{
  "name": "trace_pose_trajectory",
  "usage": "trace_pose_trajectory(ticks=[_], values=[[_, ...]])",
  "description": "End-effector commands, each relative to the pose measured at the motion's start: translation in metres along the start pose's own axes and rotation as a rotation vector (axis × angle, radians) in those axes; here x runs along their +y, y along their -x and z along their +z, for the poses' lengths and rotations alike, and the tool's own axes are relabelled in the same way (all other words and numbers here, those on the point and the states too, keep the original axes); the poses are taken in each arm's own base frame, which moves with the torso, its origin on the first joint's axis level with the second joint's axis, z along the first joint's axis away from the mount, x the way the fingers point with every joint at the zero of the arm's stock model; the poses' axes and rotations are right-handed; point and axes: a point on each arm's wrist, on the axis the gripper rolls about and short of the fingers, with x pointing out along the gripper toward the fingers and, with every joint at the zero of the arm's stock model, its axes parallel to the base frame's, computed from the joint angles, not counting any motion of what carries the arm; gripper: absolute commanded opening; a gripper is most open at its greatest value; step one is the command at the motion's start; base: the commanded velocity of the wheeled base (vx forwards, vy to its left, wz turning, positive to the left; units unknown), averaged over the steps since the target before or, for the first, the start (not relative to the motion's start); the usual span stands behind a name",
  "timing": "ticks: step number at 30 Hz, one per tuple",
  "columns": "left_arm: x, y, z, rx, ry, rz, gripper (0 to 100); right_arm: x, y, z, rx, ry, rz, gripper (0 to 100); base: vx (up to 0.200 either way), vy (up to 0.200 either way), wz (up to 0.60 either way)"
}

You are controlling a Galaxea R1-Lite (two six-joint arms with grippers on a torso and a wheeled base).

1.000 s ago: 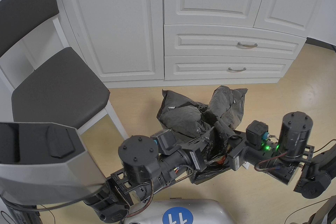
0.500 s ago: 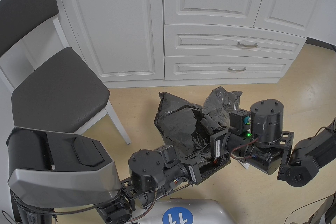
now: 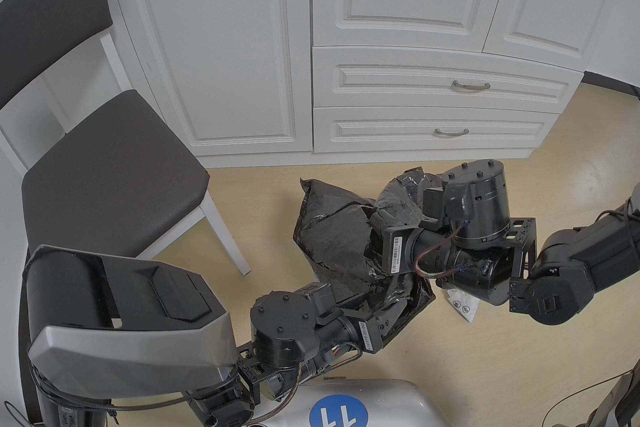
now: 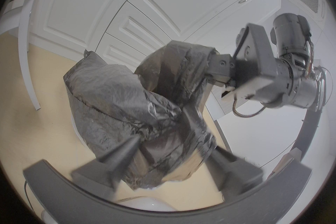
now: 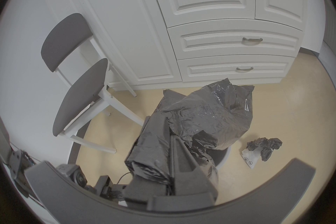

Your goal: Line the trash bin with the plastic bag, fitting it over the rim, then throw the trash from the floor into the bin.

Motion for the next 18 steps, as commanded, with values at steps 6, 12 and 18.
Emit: trace_pose_trajectory(ticks=[6,12,18], values=[[0.001,0.002,0.001,0.0,0.006,0.0,100,-0.011,-0.019,0.0,0.013,-0.014,-0.037,0,0.0,0.0,0.0],[0.004,-0.003,-0.006,0.012,0.009,0.004,100,-0.014,-0.023,-0.001,0.023,-0.019,-0.028,0,0.0,0.0,0.0],[0.004,-0.01,-0.012,0.017,0.003,-0.002,100,-0.006,-0.025,0.002,0.013,-0.058,-0.009,0,0.0,0.0,0.0]])
